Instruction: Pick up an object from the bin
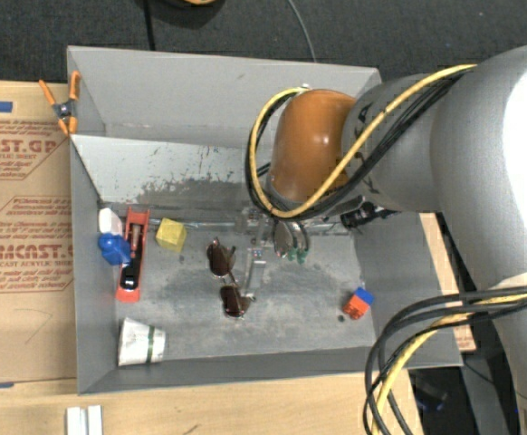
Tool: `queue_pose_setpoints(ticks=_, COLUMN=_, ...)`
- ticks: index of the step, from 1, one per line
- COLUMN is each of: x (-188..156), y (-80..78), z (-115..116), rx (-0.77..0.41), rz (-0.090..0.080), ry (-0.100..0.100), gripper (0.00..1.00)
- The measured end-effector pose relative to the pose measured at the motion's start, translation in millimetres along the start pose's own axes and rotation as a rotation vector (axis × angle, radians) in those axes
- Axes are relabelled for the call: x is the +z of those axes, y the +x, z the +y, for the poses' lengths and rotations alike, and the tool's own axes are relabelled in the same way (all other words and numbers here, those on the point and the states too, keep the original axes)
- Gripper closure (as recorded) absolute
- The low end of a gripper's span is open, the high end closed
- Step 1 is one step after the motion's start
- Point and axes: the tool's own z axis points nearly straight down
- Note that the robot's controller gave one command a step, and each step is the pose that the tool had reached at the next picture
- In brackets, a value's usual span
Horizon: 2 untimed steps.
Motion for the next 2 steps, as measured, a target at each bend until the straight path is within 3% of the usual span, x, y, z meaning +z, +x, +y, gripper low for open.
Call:
queue_pose_setpoints(ticks=1, x=4.9, y=5.9, z=6.9, rx=0.273, rz=-0.008, ry=-0.003, gripper=0.00)
queue_pose_setpoints(ticks=2, x=24.9, y=11.0, z=26.6, rx=0.169, rz=-0.005, ry=-0.001, gripper=0.00)
